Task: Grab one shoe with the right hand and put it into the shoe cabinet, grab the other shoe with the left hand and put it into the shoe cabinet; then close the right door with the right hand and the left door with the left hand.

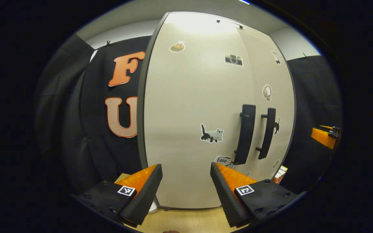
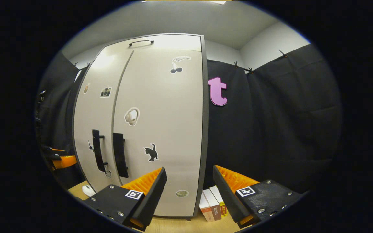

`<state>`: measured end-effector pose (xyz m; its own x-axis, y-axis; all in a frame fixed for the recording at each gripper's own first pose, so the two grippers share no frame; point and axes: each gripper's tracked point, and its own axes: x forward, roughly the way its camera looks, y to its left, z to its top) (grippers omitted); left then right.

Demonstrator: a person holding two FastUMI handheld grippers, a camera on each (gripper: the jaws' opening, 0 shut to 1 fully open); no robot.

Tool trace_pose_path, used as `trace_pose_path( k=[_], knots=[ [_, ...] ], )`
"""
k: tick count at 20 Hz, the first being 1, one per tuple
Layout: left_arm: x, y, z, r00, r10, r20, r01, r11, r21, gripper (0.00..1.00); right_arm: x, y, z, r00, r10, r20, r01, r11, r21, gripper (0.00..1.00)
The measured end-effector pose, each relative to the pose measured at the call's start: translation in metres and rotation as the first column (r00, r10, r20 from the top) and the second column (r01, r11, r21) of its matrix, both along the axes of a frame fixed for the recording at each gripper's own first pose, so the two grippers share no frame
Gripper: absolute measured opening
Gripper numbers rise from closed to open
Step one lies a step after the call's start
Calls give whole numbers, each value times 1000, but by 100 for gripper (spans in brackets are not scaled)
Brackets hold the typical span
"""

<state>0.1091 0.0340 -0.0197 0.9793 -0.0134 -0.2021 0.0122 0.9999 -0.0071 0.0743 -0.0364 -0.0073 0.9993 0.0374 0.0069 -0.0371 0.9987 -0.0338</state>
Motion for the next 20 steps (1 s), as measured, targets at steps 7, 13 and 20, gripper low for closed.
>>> trace_pose_path(
  k=[7,13,20],
  knots=[
    [-58,52,109,991,58,123,-68,994,82,99,-36,15,45,998,58,10,-58,998,-5,89],
    [-99,89,158,975,114,192,-131,988,78,94,-67,8,76,997,75,33,-76,997,16,89],
    [-96,105,150,980,123,158,-129,991,25,96,-80,-6,84,998,54,40,-55,998,26,89]
  ],
)
